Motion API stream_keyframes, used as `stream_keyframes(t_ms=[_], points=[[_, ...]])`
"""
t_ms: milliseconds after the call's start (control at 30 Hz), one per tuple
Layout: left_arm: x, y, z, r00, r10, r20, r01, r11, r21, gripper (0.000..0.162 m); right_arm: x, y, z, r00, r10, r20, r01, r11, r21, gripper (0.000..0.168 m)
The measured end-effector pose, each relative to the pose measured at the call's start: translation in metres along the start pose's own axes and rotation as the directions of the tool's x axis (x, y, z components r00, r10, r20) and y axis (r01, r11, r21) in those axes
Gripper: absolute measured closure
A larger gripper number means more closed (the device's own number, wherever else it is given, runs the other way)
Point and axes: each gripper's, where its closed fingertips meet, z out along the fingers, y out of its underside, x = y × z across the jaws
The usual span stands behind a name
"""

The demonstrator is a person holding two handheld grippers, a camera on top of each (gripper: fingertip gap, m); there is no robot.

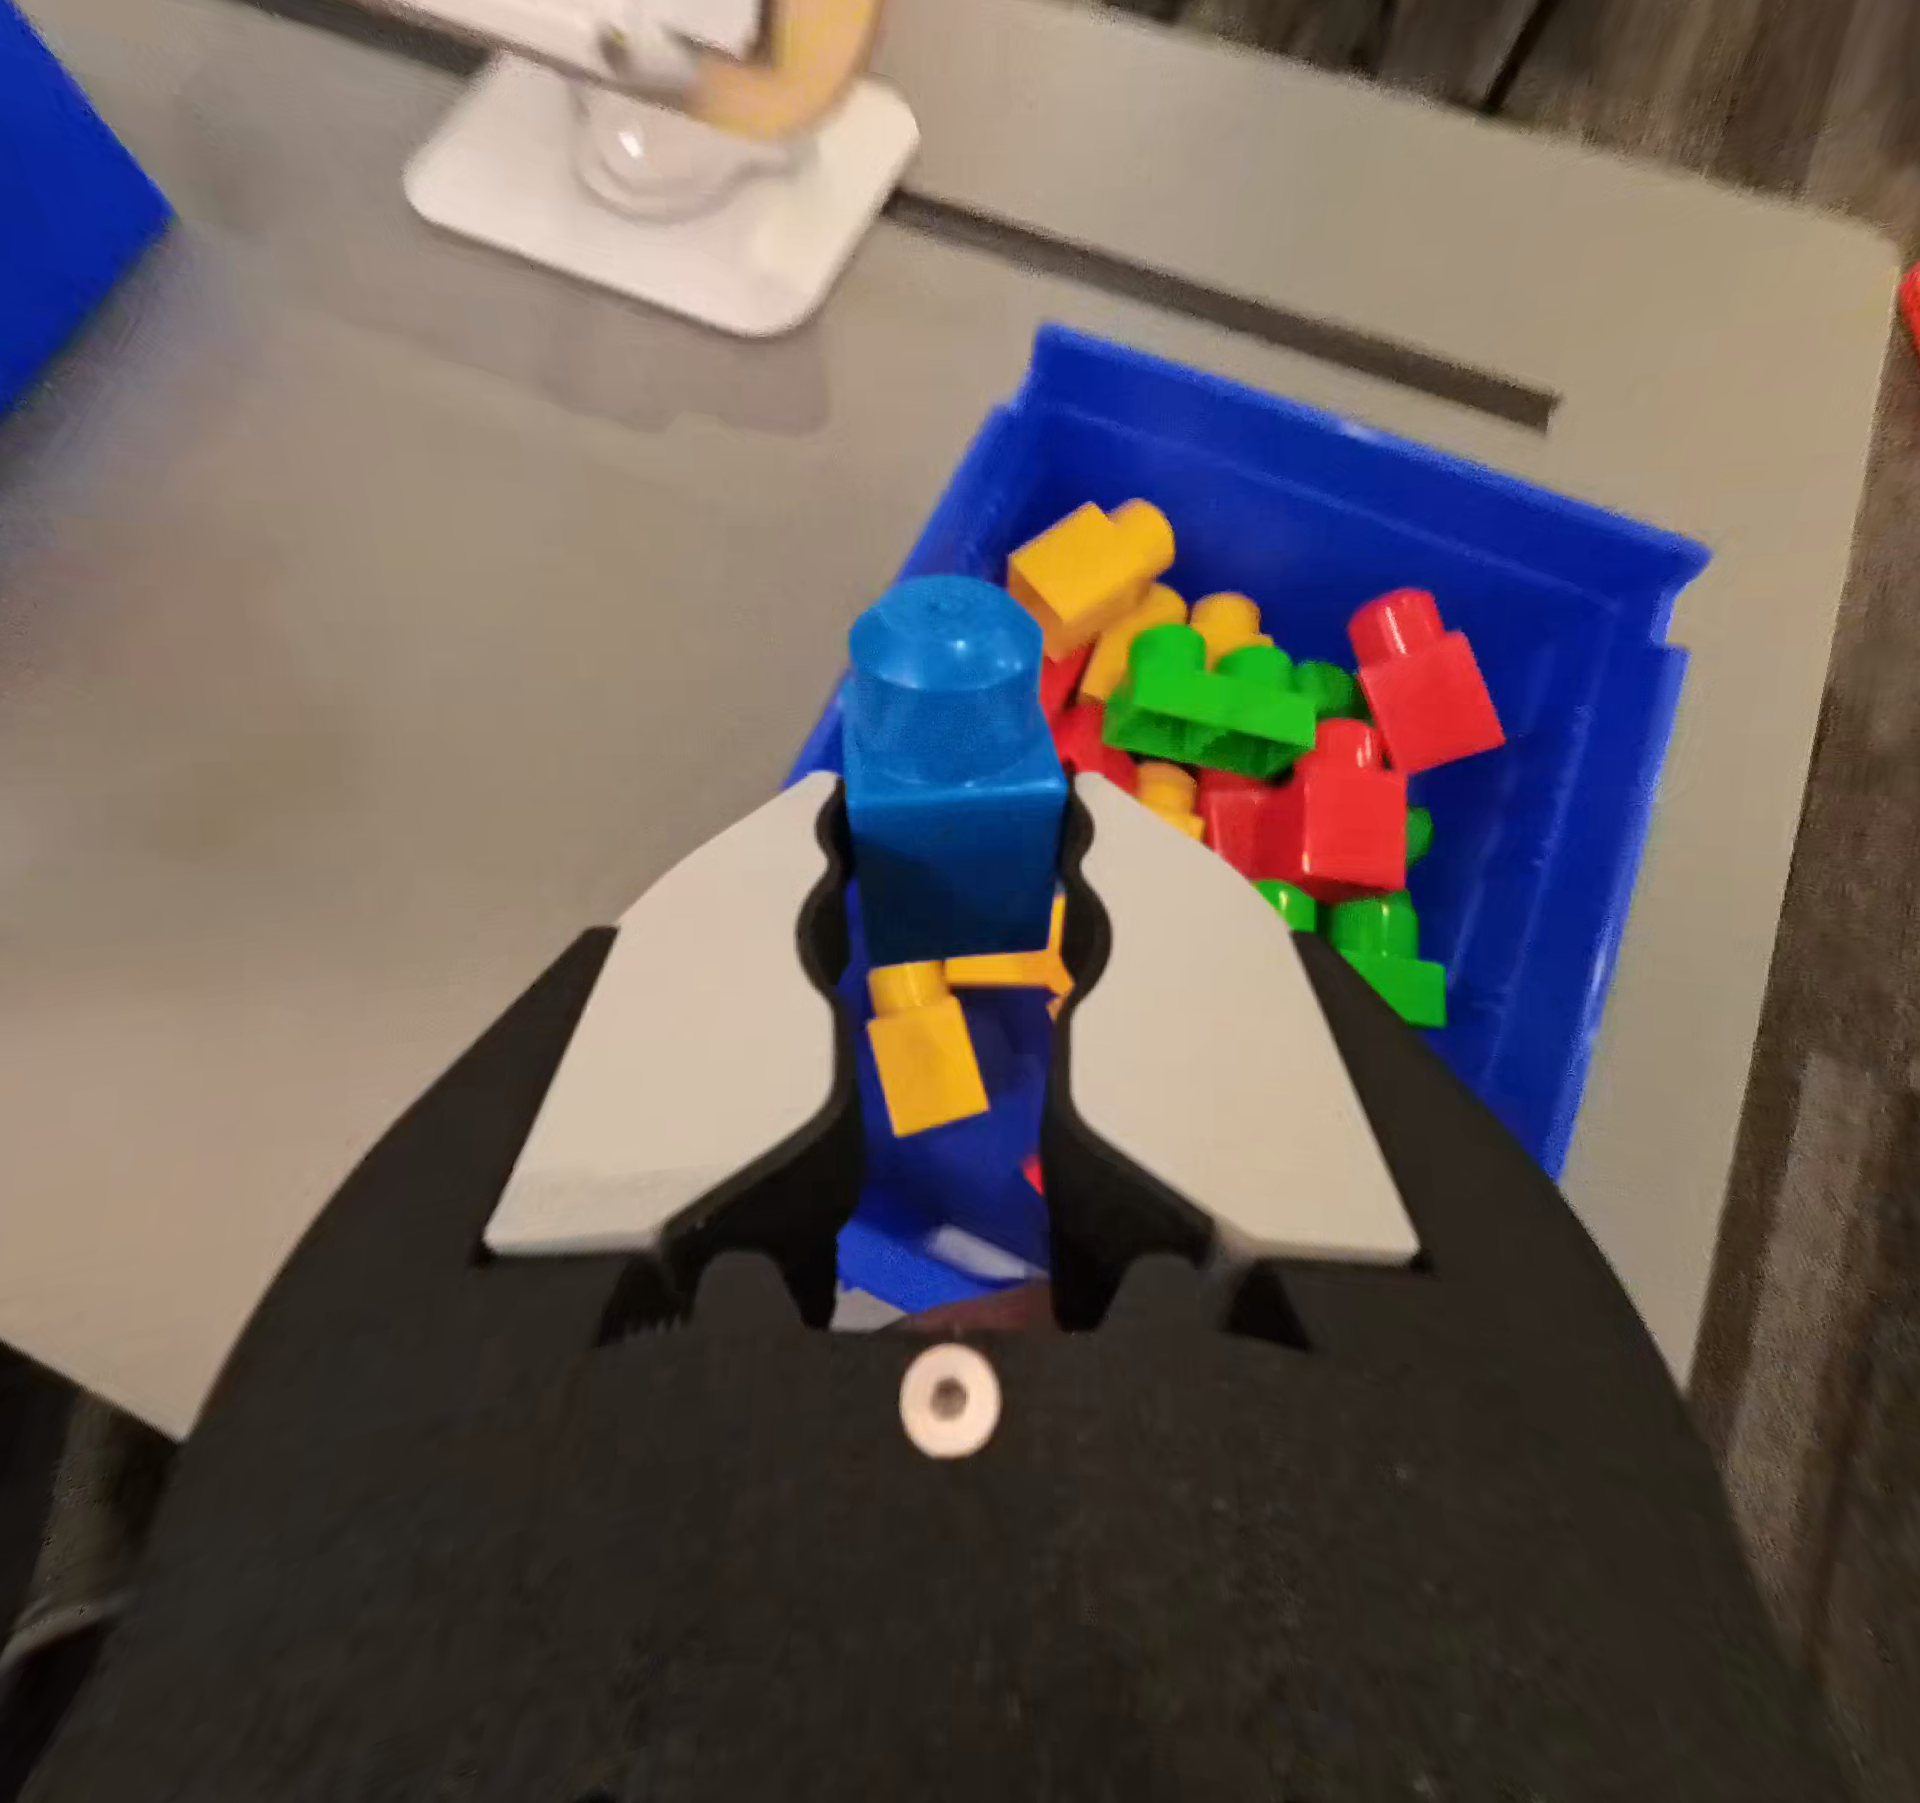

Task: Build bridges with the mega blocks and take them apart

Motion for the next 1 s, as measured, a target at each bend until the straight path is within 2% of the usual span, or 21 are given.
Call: stream_keyframes(t_ms=[100, 233, 367, 467, 600, 667, 733, 833, 867, 933, 1000], points=[[0.003, -0.001, 0.003, 0.999, -0.005, -0.035, 0.005, 1.000, -0.005, 0.128, 0.017, 0.017, 0.041, 0.996, 0.062, 0.056, -0.046, 0.967, -0.251, 0.131], [0.005, 0.000, 0.008, 0.999, 0.019, -0.032, -0.020, 0.999, -0.029, 0.128, 0.010, 0.038, 0.085, 0.992, 0.081, 0.095, -0.020, 0.856, -0.517, 0.131], [0.007, 0.003, 0.012, 0.999, 0.036, -0.029, -0.037, 0.998, -0.049, 0.128, 0.000, 0.049, 0.099, 0.988, 0.118, 0.098, -0.026, 0.757, -0.653, 0.131], [0.004, 0.007, 0.015, 0.999, 0.046, -0.012, -0.047, 0.997, -0.069, 0.128, 0.001, 0.045, 0.101, 0.991, 0.099, 0.090, -0.015, 0.748, -0.663, 0.126], [0.004, 0.007, 0.015, 0.999, 0.048, -0.020, -0.049, 0.996, -0.071, 0.128, -0.003, 0.016, 0.086, 0.992, 0.067, 0.102, -0.006, 0.858, -0.514, 0.125], [0.003, 0.008, 0.014, 0.998, 0.052, -0.021, -0.054, 0.996, -0.076, 0.128, -0.027, -0.010, 0.065, 0.991, -0.006, 0.135, 0.048, 0.951, -0.307, 0.122], [0.000, 0.009, 0.012, 0.998, 0.060, -0.013, -0.060, 0.995, -0.079, 0.128, -0.084, -0.024, 0.037, 0.960, -0.089, 0.266, 0.104, 0.994, -0.044, 0.117], [-0.005, 0.009, 0.010, 0.998, 0.058, -0.010, -0.058, 0.995, -0.076, 0.128, -0.187, -0.004, -0.001, 0.812, -0.196, 0.550, 0.049, 0.961, 0.271, 0.123], [-0.008, 0.009, 0.010, 0.999, 0.054, -0.005, -0.054, 0.996, -0.075, 0.128, -0.212, 0.010, -0.003, 0.758, -0.211, 0.617, 0.008, 0.949, 0.314, 0.123], [-0.016, 0.009, 0.012, 0.999, 0.048, 0.008, -0.047, 0.996, -0.077, 0.128, -0.248, 0.042, 0.013, 0.681, -0.213, 0.701, -0.019, 0.951, 0.308, 0.123], [-0.025, 0.006, 0.016, 0.999, 0.035, 0.022, -0.033, 0.997, -0.076, 0.128, -0.271, 0.073, 0.040, 0.647, -0.209, 0.733, 0.063, 0.973, 0.222, 0.115]])
